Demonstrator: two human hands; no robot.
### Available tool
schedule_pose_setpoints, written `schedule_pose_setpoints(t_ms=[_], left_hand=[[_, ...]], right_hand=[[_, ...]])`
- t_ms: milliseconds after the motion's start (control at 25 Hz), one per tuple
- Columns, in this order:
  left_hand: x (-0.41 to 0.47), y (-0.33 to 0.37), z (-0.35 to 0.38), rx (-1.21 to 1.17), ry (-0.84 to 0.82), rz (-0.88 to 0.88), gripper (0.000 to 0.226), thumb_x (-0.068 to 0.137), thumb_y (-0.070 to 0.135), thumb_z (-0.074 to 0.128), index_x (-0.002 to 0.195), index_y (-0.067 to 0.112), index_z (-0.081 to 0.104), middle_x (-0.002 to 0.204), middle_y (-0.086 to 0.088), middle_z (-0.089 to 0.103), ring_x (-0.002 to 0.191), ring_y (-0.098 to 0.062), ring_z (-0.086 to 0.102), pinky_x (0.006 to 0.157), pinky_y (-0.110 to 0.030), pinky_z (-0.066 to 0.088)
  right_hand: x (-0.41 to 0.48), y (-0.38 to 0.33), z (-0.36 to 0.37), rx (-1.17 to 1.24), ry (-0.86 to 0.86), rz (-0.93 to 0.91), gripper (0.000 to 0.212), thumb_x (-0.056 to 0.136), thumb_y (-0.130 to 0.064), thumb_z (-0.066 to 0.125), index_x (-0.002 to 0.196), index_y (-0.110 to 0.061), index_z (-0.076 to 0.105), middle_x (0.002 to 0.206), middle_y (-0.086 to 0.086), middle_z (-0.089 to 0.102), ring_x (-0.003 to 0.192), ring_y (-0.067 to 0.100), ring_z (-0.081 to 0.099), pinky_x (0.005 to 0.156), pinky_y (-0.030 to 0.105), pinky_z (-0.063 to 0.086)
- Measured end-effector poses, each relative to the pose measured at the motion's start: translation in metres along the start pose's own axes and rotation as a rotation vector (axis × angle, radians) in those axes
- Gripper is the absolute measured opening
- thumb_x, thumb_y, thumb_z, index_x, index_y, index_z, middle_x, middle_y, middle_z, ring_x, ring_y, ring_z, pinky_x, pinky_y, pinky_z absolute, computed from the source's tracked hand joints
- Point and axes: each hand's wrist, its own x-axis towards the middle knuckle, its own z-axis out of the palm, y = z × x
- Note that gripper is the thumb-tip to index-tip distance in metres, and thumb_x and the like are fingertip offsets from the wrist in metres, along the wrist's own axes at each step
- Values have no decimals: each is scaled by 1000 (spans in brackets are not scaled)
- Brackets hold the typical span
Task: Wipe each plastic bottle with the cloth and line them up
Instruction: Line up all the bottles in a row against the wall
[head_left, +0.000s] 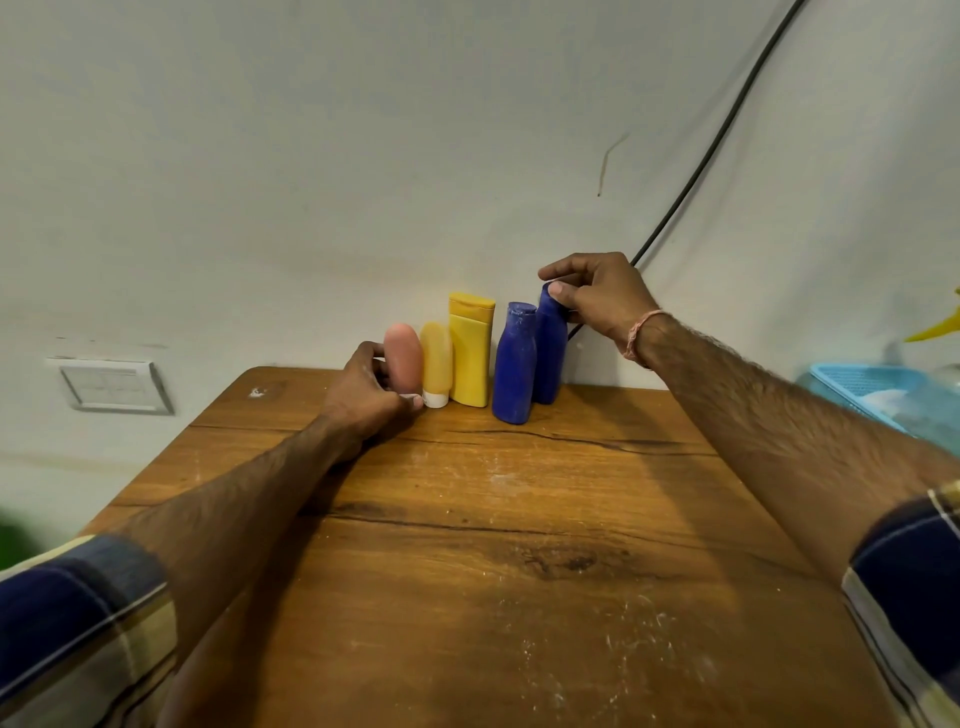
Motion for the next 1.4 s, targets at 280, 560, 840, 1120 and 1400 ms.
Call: schedule_pose_setpoints(t_ms=[280,560,840,1120,1400], left_hand=[[-2,2,0,-10,4,6,72,73,19,90,130,22,47,115,1,57,104,-20,59,74,-27,53],[-1,2,1,-6,6,21,72,72,18,90,130,20,47,113,1,57,104,-20,59,72,-25,51],[0,-1,0,-12,5,24,70,70,18,91,126,22,48,114,1,59,104,-19,60,84,-33,56],[4,-3,1,4,3,27,73,70,16,91,129,20,48,119,0,59,109,-22,59,87,-33,54],[6,-3,2,41,2,13,74,74,11,89,134,18,46,127,-5,60,113,-23,59,81,-28,51]], right_hand=[[-6,15,4,-27,23,25,37,100,-25,55,137,-19,55,125,6,65,108,21,65,95,41,55],[-50,19,12,48,251,101,49,89,-35,70,131,-19,51,119,-6,60,102,11,60,76,16,50],[-108,34,71,-294,149,100,36,82,-46,74,103,-18,63,95,-2,69,82,11,64,68,22,52],[-86,45,93,-412,110,195,44,84,-45,72,113,-13,62,111,6,69,96,19,66,71,25,51],[-73,48,102,-424,160,215,45,83,-46,72,112,-13,63,107,7,70,95,21,65,72,29,54]])
